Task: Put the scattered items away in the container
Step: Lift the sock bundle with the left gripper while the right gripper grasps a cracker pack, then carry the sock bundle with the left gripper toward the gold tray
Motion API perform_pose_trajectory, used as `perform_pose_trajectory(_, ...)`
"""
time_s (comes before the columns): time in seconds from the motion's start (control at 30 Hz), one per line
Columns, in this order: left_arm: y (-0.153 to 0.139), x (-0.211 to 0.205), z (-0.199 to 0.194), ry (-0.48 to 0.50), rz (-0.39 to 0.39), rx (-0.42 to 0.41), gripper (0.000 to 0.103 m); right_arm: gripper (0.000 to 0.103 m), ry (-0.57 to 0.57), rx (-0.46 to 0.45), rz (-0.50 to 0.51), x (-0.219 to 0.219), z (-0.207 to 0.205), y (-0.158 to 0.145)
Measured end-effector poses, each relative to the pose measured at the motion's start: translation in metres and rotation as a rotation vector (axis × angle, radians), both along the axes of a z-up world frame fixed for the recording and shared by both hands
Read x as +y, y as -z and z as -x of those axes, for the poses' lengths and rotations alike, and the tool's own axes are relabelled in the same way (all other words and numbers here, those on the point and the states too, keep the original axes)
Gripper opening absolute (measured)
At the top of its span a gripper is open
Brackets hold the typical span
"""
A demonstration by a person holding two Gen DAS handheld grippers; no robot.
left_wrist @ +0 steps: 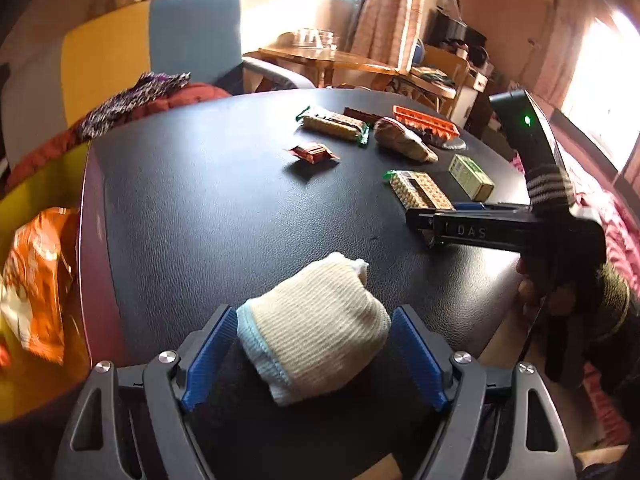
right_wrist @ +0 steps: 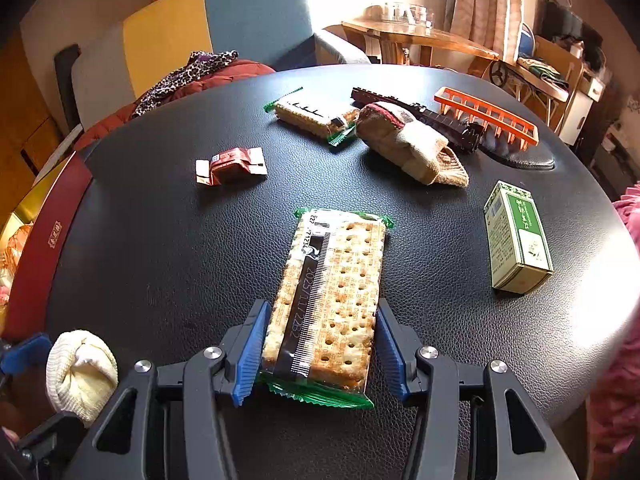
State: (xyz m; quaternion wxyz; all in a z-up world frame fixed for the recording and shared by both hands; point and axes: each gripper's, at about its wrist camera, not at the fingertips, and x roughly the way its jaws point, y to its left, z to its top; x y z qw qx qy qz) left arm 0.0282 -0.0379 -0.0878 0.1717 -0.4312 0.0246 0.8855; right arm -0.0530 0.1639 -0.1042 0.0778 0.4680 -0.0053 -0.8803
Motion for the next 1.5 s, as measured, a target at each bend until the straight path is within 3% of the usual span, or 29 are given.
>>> perform_pose_trajectory(0.23, 0.004, 0.012, 0.014, 0.117, 0.117, -0.040, 0.081, 0.053, -0.018, 0.021, 0.045, 0.005, -0.003, 0.001)
perform_pose_trajectory(0.37, 0.013, 0.018, 0.022, 0.096, 0.173, -0.049, 0.080, 0.054, -0.020, 0.027, 0.064, 0.007, -0.004, 0.002)
perform_pose_trajectory(0.6, 0.014, 0.007, 0.019, -0.010, 0.072, -0.045, 0.075, 0.055, -0.028, 0.036, 0.070, 0.007, -0.005, 0.002)
perform_pose_trajectory(0.73, 0.013, 0.009, 0.013, -0.034, 0.081, -0.041, 0.072, 0.053, -0.023, 0.046, 0.031, 0.002, -0.006, 0.002)
perform_pose_trajectory(0.9, 0.006, 0.000, 0.011, -0.064, 0.016, -0.042, 0.067, 0.050, -0.009, 0.057, 0.049, 0.003, -0.009, 0.000)
perform_pose_trajectory(0.97, 0.003, -0.007, 0.011, -0.085, -0.005, -0.037, 0.067, 0.050, -0.028, 0.057, 0.083, 0.000, -0.013, -0.003)
perform_pose_trajectory(1.17, -0.005, -0.023, 0.005, -0.114, -0.084, -0.039, 0.066, 0.050, -0.116, 0.074, 0.050, -0.032, -0.028, -0.002)
perform_pose_trajectory(1.3, -0.021, -0.030, -0.003, -0.128, -0.112, 0.008, 0.067, 0.050, -0.151, 0.087, -0.007, -0.048, -0.033, 0.001)
perform_pose_trajectory(1.5, -0.051, -0.057, -0.011, -0.209, -0.171, 0.082, 0.067, 0.051, -0.164, 0.085, -0.011, -0.049, -0.033, 0.003)
